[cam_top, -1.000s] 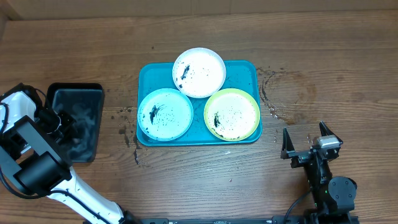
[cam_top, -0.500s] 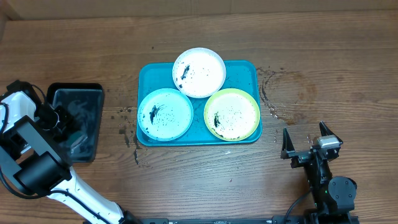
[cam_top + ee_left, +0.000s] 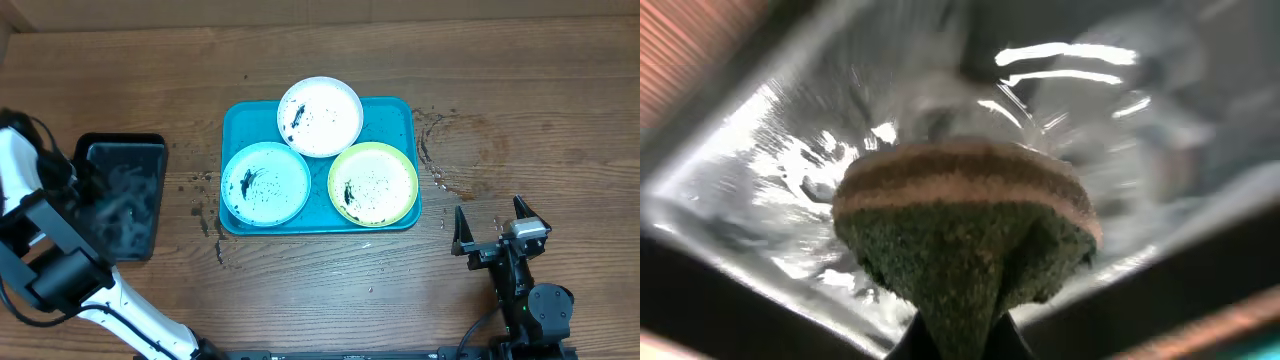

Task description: Clean dirty plates on tray and stack at the side

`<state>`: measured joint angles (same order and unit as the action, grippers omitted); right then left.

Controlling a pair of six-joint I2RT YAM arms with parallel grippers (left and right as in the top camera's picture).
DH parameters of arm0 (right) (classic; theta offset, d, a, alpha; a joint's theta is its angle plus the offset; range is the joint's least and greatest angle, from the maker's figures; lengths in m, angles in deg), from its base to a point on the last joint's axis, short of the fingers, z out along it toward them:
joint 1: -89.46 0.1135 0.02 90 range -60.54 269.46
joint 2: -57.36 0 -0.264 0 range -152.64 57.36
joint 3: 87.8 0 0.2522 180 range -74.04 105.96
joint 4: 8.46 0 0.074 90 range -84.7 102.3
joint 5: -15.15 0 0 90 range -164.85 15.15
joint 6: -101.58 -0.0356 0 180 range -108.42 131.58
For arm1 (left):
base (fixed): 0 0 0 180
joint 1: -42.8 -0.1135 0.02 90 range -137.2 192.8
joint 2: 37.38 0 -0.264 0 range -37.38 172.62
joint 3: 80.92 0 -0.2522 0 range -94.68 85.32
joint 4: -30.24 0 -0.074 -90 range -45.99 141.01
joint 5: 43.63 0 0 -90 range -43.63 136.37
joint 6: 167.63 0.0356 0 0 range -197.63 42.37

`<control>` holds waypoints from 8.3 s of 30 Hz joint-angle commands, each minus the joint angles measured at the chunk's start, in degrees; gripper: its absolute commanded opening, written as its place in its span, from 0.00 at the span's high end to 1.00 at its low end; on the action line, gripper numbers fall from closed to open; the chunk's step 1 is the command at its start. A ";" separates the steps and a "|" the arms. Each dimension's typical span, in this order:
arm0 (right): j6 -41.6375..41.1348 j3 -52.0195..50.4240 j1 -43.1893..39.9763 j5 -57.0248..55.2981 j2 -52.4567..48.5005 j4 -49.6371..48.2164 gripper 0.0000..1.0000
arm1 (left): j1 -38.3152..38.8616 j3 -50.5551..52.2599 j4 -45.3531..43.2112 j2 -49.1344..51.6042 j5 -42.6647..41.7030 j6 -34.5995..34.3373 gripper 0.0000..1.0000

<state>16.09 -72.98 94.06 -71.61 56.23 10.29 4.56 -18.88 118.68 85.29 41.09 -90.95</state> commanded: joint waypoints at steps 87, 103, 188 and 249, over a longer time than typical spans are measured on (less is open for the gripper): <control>0.22 -0.59 -0.11 0.44 0.20 -0.42 0.00 | 36.20 -21.55 21.29 -1.27 -15.52 4.13 0.96; 0.22 -0.59 -0.11 0.44 0.20 -0.42 0.00 | 51.65 5.25 -2.08 -1.27 0.79 -12.94 0.96; -34.56 82.27 29.09 21.09 -104.21 36.54 0.36 | 40.44 -16.26 19.80 -2.03 0.81 -11.10 0.00; -34.12 96.45 34.34 3.32 -129.35 42.45 0.88 | 41.46 -1.29 11.47 -2.03 -11.13 0.55 0.29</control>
<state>-18.36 23.48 128.29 -67.19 -71.52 51.84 46.09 -21.40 131.14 83.59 35.51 -94.14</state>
